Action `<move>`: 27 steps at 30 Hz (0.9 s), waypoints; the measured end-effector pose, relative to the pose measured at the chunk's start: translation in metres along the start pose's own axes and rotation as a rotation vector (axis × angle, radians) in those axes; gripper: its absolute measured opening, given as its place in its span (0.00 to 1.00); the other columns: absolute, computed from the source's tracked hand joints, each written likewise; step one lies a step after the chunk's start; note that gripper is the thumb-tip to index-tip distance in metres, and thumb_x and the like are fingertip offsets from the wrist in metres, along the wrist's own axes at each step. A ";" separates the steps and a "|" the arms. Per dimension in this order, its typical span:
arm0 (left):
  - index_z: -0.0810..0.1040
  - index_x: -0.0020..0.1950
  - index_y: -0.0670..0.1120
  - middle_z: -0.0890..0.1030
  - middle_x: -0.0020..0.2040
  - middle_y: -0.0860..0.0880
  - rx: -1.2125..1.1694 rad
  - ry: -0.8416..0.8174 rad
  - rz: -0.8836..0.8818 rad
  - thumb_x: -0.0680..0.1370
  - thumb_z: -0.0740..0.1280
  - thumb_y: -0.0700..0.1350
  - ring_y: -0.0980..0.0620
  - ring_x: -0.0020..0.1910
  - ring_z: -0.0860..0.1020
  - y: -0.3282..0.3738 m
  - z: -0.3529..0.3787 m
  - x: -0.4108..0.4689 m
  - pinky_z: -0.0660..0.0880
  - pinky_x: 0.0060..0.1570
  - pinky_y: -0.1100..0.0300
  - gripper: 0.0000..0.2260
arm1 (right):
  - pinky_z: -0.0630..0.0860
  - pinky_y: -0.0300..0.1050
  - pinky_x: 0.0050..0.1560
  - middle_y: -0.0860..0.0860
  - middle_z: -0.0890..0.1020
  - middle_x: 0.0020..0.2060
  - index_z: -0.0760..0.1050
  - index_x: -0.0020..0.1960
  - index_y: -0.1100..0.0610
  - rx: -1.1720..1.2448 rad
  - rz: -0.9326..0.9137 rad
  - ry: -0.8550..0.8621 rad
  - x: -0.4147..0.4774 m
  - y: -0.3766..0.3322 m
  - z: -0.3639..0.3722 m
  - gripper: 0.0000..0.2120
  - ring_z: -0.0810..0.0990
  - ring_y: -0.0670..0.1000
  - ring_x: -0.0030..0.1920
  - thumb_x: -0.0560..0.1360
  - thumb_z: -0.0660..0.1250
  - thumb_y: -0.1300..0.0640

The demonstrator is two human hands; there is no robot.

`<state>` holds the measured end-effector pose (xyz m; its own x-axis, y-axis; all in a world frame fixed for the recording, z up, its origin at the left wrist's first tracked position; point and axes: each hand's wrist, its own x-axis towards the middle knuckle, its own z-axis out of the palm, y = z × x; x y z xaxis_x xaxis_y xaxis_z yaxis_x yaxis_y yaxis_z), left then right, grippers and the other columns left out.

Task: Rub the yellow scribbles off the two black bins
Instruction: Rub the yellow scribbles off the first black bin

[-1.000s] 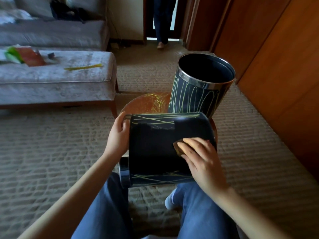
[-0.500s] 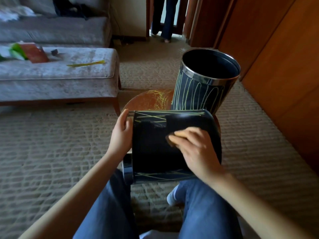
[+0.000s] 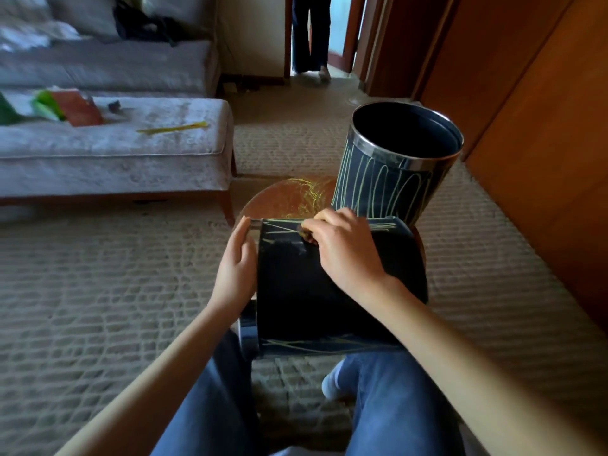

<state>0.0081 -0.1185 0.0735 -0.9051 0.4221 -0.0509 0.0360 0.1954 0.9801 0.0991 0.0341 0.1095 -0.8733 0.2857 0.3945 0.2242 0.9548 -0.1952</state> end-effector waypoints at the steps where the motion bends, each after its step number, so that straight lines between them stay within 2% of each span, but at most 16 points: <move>1: 0.67 0.75 0.52 0.71 0.74 0.43 -0.022 -0.009 -0.031 0.80 0.57 0.50 0.41 0.74 0.67 0.000 0.000 0.006 0.60 0.75 0.40 0.23 | 0.74 0.53 0.46 0.51 0.82 0.47 0.82 0.54 0.54 0.009 -0.025 0.061 -0.018 -0.004 0.000 0.18 0.76 0.58 0.47 0.69 0.69 0.72; 2: 0.68 0.75 0.53 0.72 0.72 0.40 -0.039 -0.018 -0.060 0.76 0.57 0.53 0.36 0.73 0.67 -0.001 -0.001 0.011 0.59 0.74 0.36 0.26 | 0.74 0.53 0.47 0.50 0.82 0.48 0.82 0.54 0.54 0.020 -0.066 0.115 -0.039 -0.007 0.000 0.18 0.76 0.57 0.48 0.70 0.69 0.71; 3: 0.68 0.75 0.53 0.72 0.72 0.41 -0.049 -0.022 -0.068 0.74 0.56 0.54 0.36 0.72 0.68 -0.001 0.000 0.015 0.59 0.74 0.36 0.28 | 0.73 0.52 0.50 0.50 0.82 0.50 0.82 0.55 0.54 0.025 -0.119 0.151 -0.061 -0.010 0.000 0.16 0.77 0.56 0.50 0.72 0.67 0.69; 6: 0.67 0.75 0.50 0.71 0.74 0.49 -0.035 -0.026 -0.029 0.75 0.54 0.52 0.51 0.74 0.68 -0.003 -0.001 0.011 0.61 0.76 0.46 0.28 | 0.72 0.54 0.54 0.50 0.82 0.54 0.82 0.57 0.55 0.015 -0.256 0.180 -0.101 -0.018 0.000 0.13 0.78 0.55 0.54 0.78 0.62 0.64; 9: 0.67 0.76 0.49 0.70 0.75 0.49 -0.039 -0.027 0.021 0.76 0.54 0.51 0.50 0.74 0.67 -0.011 -0.001 0.006 0.61 0.75 0.45 0.27 | 0.71 0.51 0.50 0.49 0.82 0.51 0.82 0.55 0.54 0.026 -0.222 0.159 -0.073 -0.021 0.004 0.16 0.77 0.55 0.51 0.73 0.65 0.68; 11: 0.66 0.76 0.47 0.70 0.75 0.47 -0.016 -0.014 0.028 0.76 0.53 0.50 0.46 0.75 0.67 -0.012 -0.002 0.004 0.60 0.75 0.43 0.28 | 0.70 0.50 0.46 0.49 0.82 0.48 0.82 0.53 0.53 0.042 -0.112 0.093 -0.035 -0.026 0.005 0.18 0.76 0.57 0.48 0.70 0.67 0.70; 12: 0.65 0.77 0.48 0.70 0.75 0.45 -0.010 -0.021 0.028 0.76 0.52 0.50 0.41 0.74 0.67 -0.012 -0.002 0.003 0.60 0.75 0.39 0.28 | 0.69 0.50 0.45 0.49 0.82 0.48 0.82 0.53 0.52 0.036 -0.058 0.043 -0.016 -0.028 0.006 0.18 0.76 0.58 0.47 0.70 0.67 0.71; 14: 0.64 0.77 0.51 0.71 0.72 0.37 -0.004 -0.043 0.016 0.77 0.52 0.51 0.29 0.72 0.65 -0.012 -0.002 0.001 0.60 0.72 0.32 0.28 | 0.68 0.51 0.47 0.50 0.81 0.50 0.81 0.54 0.53 -0.008 0.028 -0.084 0.016 -0.033 0.009 0.16 0.75 0.59 0.50 0.74 0.64 0.69; 16: 0.64 0.77 0.52 0.70 0.71 0.32 -0.011 -0.068 0.001 0.77 0.52 0.52 0.26 0.70 0.64 -0.013 -0.002 0.002 0.60 0.70 0.30 0.28 | 0.68 0.52 0.48 0.52 0.81 0.51 0.81 0.55 0.54 -0.035 0.059 -0.112 0.027 -0.036 0.011 0.16 0.74 0.60 0.52 0.75 0.62 0.68; 18: 0.64 0.77 0.51 0.71 0.73 0.38 -0.016 -0.068 0.006 0.77 0.52 0.52 0.32 0.72 0.66 -0.009 -0.002 0.002 0.60 0.72 0.34 0.28 | 0.69 0.52 0.47 0.53 0.81 0.48 0.81 0.53 0.56 -0.053 0.029 -0.024 0.009 -0.042 0.010 0.15 0.76 0.61 0.49 0.73 0.61 0.69; 21: 0.65 0.76 0.50 0.69 0.75 0.47 -0.090 -0.058 0.036 0.80 0.54 0.52 0.50 0.75 0.66 -0.006 -0.002 0.004 0.60 0.76 0.46 0.24 | 0.73 0.54 0.52 0.53 0.82 0.49 0.81 0.54 0.57 -0.016 -0.112 0.121 -0.055 -0.053 0.009 0.12 0.78 0.59 0.51 0.77 0.61 0.65; 24: 0.64 0.76 0.48 0.68 0.76 0.49 -0.070 -0.054 0.072 0.86 0.53 0.44 0.55 0.75 0.64 -0.010 -0.002 -0.001 0.59 0.77 0.54 0.18 | 0.75 0.54 0.55 0.54 0.83 0.53 0.82 0.55 0.57 -0.024 -0.311 0.195 -0.097 -0.053 0.010 0.12 0.81 0.57 0.53 0.82 0.60 0.63; 27: 0.64 0.77 0.45 0.67 0.76 0.48 -0.046 -0.050 0.125 0.86 0.52 0.38 0.55 0.76 0.64 -0.013 -0.002 -0.008 0.58 0.74 0.62 0.19 | 0.74 0.52 0.52 0.51 0.83 0.50 0.82 0.54 0.55 -0.009 -0.299 0.197 -0.073 -0.055 0.009 0.13 0.81 0.56 0.51 0.82 0.58 0.62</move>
<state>0.0135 -0.1263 0.0621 -0.8724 0.4846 0.0637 0.1266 0.0982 0.9871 0.1469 -0.0398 0.0827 -0.8007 0.0035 0.5990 -0.0239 0.9990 -0.0378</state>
